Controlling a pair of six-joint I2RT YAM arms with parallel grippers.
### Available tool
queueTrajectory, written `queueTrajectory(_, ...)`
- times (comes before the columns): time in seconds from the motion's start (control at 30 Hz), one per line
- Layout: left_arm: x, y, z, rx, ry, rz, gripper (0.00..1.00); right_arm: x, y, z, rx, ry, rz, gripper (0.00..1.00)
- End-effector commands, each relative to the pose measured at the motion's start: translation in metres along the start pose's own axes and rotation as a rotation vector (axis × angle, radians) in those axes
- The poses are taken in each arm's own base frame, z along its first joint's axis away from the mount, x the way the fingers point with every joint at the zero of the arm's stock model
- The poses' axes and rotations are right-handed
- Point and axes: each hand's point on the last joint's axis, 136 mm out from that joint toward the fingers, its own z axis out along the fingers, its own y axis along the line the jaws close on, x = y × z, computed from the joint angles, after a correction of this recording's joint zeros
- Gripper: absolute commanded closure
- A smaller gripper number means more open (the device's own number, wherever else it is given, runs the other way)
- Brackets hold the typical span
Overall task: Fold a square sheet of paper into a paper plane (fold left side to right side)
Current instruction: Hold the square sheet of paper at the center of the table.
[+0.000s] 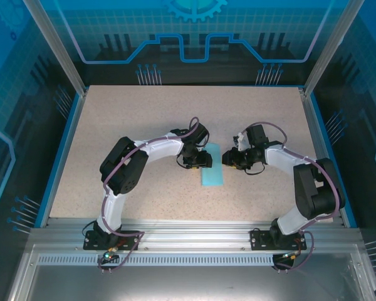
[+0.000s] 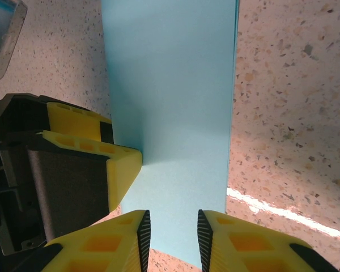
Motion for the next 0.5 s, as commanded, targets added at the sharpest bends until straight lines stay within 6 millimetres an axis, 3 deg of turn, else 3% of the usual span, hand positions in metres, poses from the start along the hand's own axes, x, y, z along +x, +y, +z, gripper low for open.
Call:
queueTrajectory(0.0,0.022,-0.002,0.021,-0.010,0.086,0.028,0.47,0.010,0.010,0.003,-0.047,0.031,-0.004,0.74)
queueTrajectory(0.2,0.022,-0.001,0.022,-0.012,0.086,0.028,0.47,0.016,0.010,0.018,-0.049,0.075,0.004,0.80)
queueTrajectory(0.47,0.022,-0.001,0.022,-0.012,0.085,0.027,0.47,0.027,-0.011,0.038,0.021,0.136,0.031,0.82)
